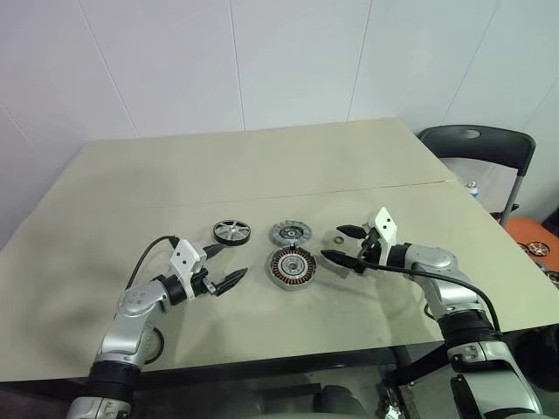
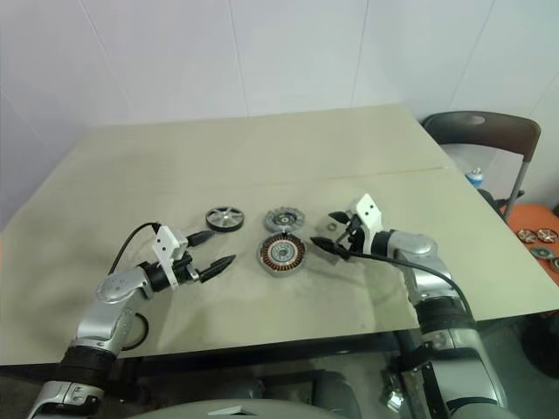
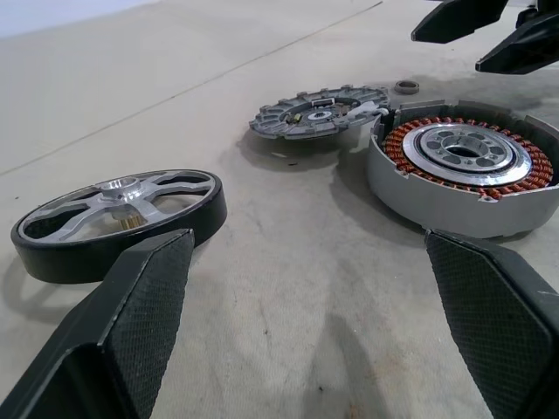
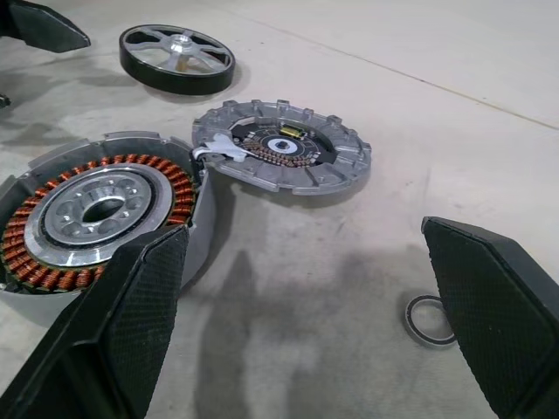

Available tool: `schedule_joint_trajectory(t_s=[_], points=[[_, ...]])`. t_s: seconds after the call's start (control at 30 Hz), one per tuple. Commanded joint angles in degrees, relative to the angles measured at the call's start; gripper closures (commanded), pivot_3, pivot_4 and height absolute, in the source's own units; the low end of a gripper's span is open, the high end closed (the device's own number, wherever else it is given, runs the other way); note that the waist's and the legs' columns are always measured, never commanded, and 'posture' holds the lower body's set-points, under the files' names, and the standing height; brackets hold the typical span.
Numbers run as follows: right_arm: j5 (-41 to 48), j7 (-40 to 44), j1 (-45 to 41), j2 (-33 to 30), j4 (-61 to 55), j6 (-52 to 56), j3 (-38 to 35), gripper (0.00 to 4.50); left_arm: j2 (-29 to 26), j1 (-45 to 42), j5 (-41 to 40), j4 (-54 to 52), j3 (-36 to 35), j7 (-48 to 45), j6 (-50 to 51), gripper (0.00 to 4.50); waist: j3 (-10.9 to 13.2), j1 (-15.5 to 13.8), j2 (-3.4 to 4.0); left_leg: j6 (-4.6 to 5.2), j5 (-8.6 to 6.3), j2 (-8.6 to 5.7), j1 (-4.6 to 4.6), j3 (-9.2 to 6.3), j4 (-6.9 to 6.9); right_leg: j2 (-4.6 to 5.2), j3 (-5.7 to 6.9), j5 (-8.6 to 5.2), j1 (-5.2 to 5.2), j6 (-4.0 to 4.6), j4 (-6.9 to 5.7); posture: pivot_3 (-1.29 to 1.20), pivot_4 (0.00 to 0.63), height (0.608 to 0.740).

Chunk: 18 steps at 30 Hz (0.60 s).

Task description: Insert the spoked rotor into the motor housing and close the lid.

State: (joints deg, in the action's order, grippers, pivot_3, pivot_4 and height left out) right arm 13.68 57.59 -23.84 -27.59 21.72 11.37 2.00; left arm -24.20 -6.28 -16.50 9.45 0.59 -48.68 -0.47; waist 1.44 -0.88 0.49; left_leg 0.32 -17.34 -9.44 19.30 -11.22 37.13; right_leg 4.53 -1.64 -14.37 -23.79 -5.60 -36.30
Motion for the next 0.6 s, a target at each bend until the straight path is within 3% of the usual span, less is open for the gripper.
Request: schedule_joint_trajectory(t_s=[0.03,0.6], points=[[0.76,1.82,-1.24,-0.25,-2.05,-0.49,0.24,0.03,-0.28,-0.04,-0.64,-2.47,-1.05,0.0,-0.56,0.0,0.0,0.01,0.0,0.0,0.0,0.0,0.0,0.0,0.0,0.0,0.0,0.0,0.0,0.0,0.0,0.0,0.0,0.74],[2.49,4.27,0.13,-1.37,-10.48,4.65,0.81,0.03,-0.43,0.38,-0.74,-2.75,-0.75,-0.68,-0.03,0.0,-0.01,0.02,-0.02,0.03,-0.02,0.0,0.0,0.01,0.02,0.0,0.0,0.01,0.0,0.0,-0.01,0.0,0.0,0.74]])
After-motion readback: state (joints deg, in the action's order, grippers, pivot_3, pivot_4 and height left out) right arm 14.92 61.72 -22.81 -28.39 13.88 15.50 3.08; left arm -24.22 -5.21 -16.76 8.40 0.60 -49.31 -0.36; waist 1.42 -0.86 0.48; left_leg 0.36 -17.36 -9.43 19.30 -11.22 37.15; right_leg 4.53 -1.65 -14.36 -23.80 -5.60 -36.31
